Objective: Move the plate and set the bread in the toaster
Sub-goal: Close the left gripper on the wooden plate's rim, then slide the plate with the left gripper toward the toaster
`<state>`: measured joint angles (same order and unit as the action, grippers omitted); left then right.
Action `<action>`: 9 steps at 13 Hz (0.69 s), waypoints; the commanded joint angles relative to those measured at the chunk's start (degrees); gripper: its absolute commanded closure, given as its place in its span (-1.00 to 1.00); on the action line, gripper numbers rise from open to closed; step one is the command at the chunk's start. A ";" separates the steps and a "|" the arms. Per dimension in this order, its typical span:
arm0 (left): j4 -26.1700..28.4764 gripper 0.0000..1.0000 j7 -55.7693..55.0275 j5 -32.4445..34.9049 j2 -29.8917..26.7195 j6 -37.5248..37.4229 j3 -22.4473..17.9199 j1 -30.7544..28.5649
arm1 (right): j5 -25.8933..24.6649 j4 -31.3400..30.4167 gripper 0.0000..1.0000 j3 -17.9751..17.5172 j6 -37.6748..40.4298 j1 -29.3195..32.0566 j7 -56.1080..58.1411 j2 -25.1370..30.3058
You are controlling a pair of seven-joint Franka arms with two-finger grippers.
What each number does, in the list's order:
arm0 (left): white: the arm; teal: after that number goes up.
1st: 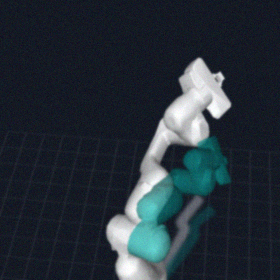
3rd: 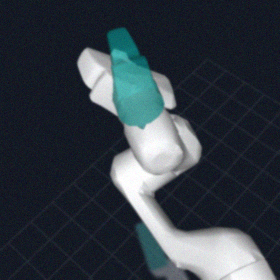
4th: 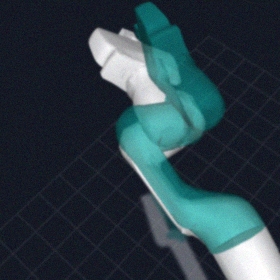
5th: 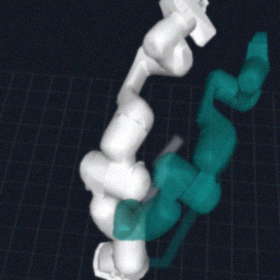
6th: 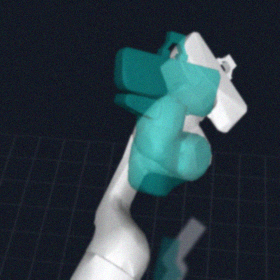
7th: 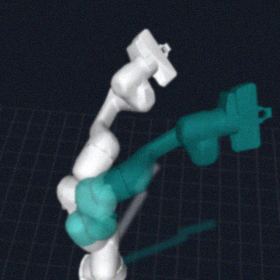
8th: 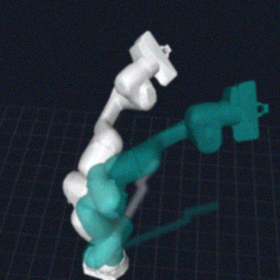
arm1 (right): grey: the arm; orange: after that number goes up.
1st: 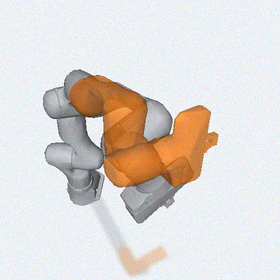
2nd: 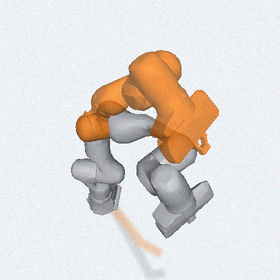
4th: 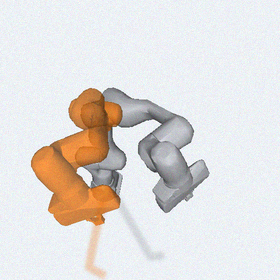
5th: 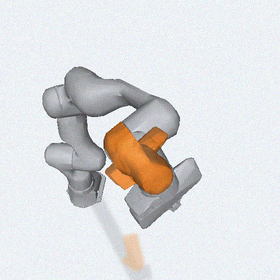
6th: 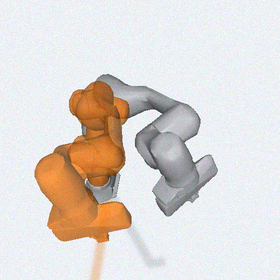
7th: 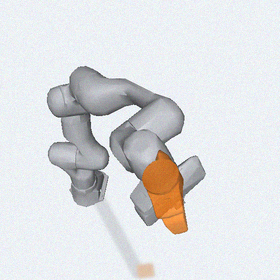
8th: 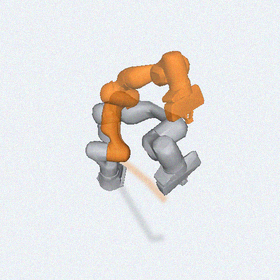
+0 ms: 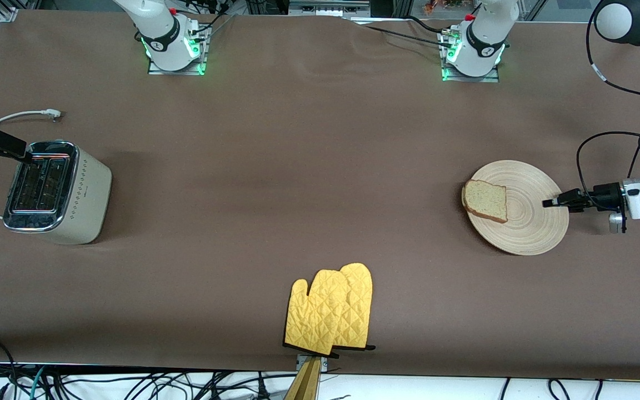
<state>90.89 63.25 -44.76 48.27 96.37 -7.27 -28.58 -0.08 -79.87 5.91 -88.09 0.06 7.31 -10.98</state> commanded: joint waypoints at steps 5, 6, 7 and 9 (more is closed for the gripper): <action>-0.19 1.00 1.17 -1.99 2.45 1.46 0.32 1.50 | 0.96 1.03 -1.00 -0.28 0.29 0.90 0.17 -0.36; 0.08 1.00 0.39 -3.48 2.45 1.20 0.58 2.12 | 0.96 1.03 -1.00 -0.28 0.29 0.90 0.17 -0.45; 0.08 1.00 -0.49 -3.67 2.45 1.19 1.11 2.47 | 0.96 1.03 -1.00 -0.28 0.29 0.90 0.17 -0.45; 0.08 1.00 -4.08 -3.76 2.19 0.76 3.21 3.00 | 0.96 1.03 -1.00 -0.28 0.29 0.99 0.17 -0.45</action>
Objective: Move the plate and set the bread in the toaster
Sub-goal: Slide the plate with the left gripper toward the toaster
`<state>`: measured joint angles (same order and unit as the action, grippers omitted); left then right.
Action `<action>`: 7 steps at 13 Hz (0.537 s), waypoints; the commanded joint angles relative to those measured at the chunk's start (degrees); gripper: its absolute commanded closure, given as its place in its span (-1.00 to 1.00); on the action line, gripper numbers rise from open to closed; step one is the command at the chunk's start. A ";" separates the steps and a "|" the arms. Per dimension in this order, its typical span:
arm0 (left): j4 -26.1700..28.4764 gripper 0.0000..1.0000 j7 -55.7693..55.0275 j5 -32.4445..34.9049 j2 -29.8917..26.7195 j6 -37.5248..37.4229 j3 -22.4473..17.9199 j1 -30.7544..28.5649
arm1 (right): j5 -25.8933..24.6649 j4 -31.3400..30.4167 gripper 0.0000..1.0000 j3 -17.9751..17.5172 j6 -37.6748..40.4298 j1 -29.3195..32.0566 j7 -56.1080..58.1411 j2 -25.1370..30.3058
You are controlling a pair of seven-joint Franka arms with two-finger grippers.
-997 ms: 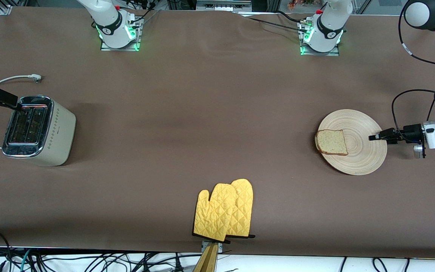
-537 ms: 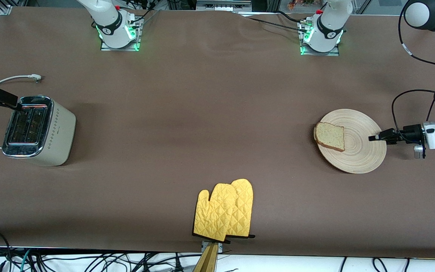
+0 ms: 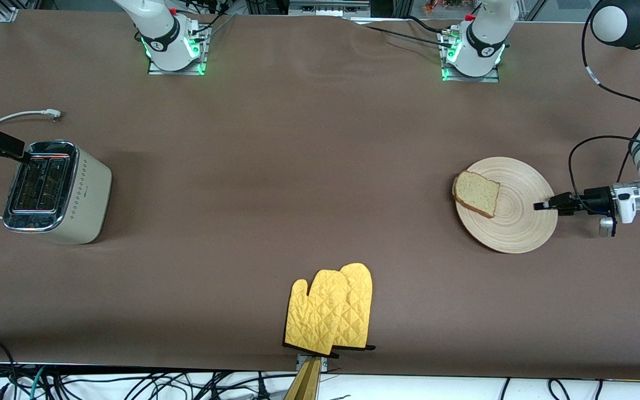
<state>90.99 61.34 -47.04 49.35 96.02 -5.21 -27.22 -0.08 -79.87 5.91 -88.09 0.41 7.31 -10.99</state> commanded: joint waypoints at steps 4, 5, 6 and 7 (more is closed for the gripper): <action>-0.03 1.00 -9.90 -5.32 0.66 0.13 6.17 3.39 | 0.96 1.12 -1.00 -0.38 0.29 0.64 0.25 -0.43; -0.11 1.00 -11.58 -6.04 0.48 0.13 7.39 3.75 | 0.96 1.12 -1.00 -0.38 0.29 0.64 0.25 -0.43; -0.12 1.00 -13.42 -6.74 0.31 0.13 9.06 3.84 | 0.87 1.12 -1.00 -0.38 0.29 0.64 0.25 -0.43; -0.12 1.00 -15.96 -7.88 0.05 0.13 10.99 3.84 | 0.87 1.03 -1.00 -0.38 0.29 0.64 0.34 -0.43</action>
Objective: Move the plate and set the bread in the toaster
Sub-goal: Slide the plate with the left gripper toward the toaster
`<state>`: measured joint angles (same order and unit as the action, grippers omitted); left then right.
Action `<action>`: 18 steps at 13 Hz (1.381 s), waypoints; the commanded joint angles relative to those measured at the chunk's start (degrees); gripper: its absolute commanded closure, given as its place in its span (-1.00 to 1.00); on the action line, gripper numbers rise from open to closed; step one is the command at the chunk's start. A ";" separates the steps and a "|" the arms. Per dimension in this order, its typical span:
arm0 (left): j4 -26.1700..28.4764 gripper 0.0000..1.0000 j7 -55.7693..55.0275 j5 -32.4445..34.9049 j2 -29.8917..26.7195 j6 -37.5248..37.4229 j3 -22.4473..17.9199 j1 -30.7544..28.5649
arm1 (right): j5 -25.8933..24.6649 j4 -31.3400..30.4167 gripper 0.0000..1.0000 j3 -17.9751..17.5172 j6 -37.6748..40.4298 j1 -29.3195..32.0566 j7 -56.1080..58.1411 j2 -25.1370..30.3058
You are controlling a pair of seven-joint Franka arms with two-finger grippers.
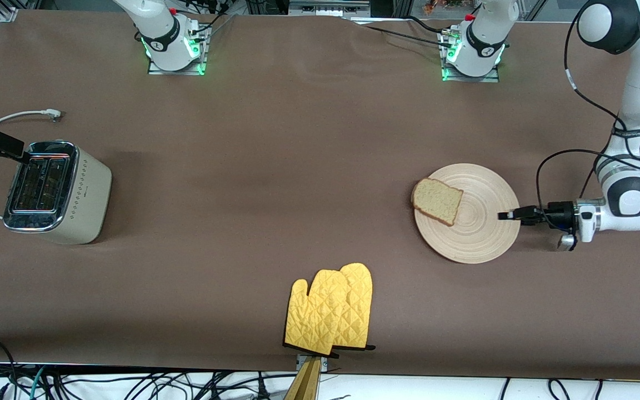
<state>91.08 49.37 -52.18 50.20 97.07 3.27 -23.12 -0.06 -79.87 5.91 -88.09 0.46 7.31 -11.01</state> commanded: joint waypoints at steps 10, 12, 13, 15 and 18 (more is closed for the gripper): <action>3.75 1.00 -7.71 -24.87 -7.66 15.84 4.20 25.20 | 0.86 1.03 -1.00 -0.37 0.29 0.68 0.25 -0.50; 4.54 1.00 -7.45 -31.02 -7.40 19.63 3.85 30.56 | 0.86 1.12 -1.00 -0.37 0.20 0.59 0.25 -0.50; 4.80 1.00 -7.53 -33.93 -7.31 21.92 3.58 33.46 | 0.86 1.03 -1.00 -0.37 0.29 0.59 0.25 -0.50; 4.72 1.00 -7.71 -39.38 -6.35 26.23 2.27 39.52 | 0.77 1.03 -1.00 -0.37 0.37 0.59 0.34 -0.50; 4.54 1.00 -6.74 -49.57 -3.89 29.84 -2.12 49.80 | 0.24 1.03 -1.00 -0.37 0.20 0.59 -0.44 -0.42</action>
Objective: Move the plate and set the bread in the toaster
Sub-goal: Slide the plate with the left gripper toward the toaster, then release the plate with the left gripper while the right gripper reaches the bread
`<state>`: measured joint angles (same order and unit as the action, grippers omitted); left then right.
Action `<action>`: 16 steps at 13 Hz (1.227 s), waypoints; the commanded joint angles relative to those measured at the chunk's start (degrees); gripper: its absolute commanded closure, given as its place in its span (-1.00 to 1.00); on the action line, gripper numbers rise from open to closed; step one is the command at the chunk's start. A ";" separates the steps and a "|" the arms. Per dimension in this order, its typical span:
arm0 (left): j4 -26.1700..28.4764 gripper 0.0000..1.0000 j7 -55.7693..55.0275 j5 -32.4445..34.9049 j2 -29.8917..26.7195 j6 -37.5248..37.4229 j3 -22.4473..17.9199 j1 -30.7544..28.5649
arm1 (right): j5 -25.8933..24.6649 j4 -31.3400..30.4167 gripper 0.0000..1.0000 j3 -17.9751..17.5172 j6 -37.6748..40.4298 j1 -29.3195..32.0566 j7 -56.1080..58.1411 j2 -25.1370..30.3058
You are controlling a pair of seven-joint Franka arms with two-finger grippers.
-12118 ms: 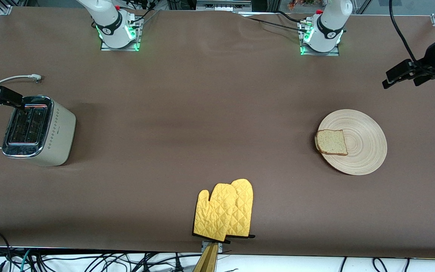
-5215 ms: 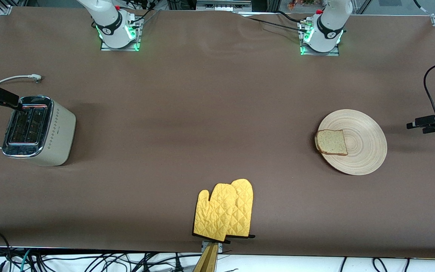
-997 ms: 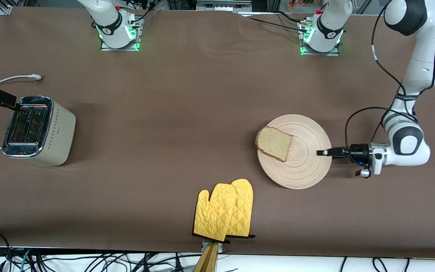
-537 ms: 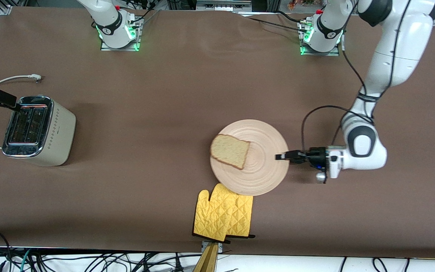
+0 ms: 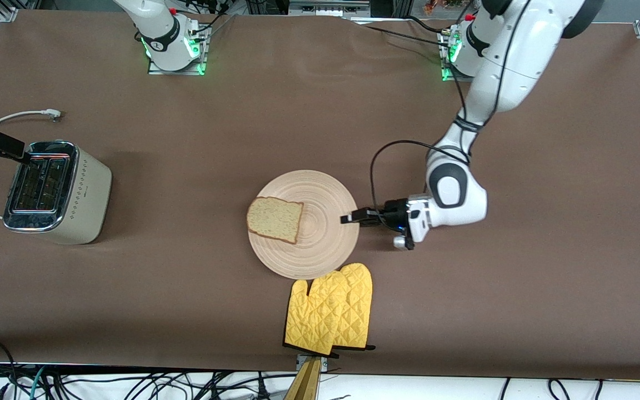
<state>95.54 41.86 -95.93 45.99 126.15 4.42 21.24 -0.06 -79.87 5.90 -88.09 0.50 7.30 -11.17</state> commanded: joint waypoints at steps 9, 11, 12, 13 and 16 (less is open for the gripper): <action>-0.45 0.58 0.86 -11.74 3.14 1.99 -7.06 11.72 | 0.15 0.68 -1.00 -0.54 0.29 0.46 -0.10 -0.60; 0.26 0.17 0.86 -11.82 2.88 1.99 -8.37 11.72 | 0.67 0.50 -1.00 -0.54 0.73 0.64 -0.53 -2.09; 0.43 0.11 0.86 -11.82 2.70 1.91 -8.73 11.55 | 0.67 0.41 -1.00 -0.54 0.64 0.73 -0.54 -2.36; 0.87 -0.17 0.86 -11.74 2.35 1.99 -8.90 11.37 | 0.41 0.24 -1.00 -0.54 0.90 0.47 -0.54 -2.45; 2.62 -1.00 0.68 -11.21 -0.28 1.91 -9.96 9.89 | 0.94 -0.63 -1.00 -1.06 0.73 0.20 -0.97 -2.98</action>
<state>95.66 41.88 -105.32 48.85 128.62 -4.97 31.99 0.08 -80.13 5.69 -87.94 0.62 7.26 -14.26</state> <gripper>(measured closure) 0.308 0.000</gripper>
